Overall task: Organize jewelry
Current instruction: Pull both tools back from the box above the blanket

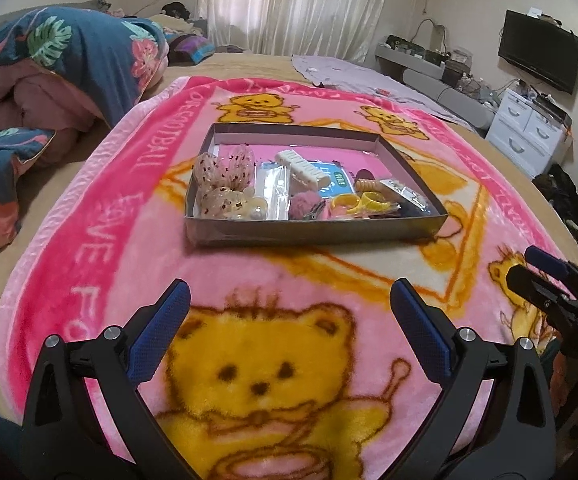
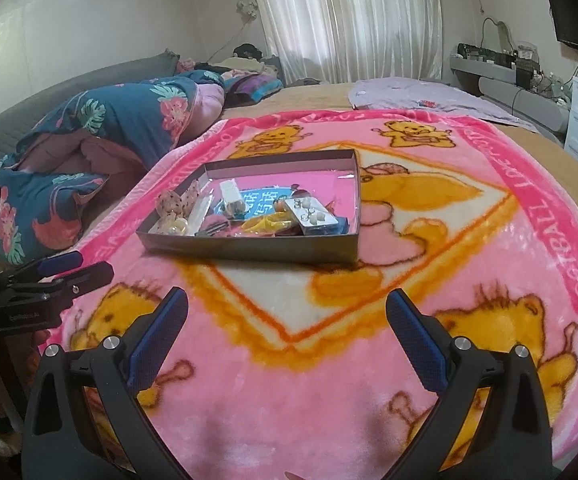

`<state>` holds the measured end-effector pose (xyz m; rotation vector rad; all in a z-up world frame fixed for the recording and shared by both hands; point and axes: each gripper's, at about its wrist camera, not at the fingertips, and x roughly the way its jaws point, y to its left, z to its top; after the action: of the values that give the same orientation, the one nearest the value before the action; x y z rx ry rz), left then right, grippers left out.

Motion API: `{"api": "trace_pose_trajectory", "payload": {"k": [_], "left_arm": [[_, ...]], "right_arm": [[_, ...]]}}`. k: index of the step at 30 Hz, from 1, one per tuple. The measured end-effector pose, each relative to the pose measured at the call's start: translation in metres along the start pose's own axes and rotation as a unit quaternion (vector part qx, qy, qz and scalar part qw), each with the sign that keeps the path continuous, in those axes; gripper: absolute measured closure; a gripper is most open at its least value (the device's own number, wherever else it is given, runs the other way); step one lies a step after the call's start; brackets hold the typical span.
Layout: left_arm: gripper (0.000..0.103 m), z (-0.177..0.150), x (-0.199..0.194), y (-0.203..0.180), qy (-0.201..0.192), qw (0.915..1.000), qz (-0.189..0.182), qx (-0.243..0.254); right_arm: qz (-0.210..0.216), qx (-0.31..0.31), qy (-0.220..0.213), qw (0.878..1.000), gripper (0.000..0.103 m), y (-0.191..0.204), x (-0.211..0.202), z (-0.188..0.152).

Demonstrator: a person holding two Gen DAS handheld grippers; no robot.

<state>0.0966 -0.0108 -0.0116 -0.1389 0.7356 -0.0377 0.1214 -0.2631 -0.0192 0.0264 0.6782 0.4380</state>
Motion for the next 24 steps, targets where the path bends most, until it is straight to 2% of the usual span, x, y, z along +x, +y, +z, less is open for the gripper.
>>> {"api": "trace_pose_trajectory", "payload": {"k": [24], "left_arm": [[0.009,-0.0009,0.0046,0.0038,0.008,0.9998,0.019,-0.003]], "right_arm": [[0.0,0.0,0.011,1.0,0.004,-0.0018,0.0081,-0.0028]]}}
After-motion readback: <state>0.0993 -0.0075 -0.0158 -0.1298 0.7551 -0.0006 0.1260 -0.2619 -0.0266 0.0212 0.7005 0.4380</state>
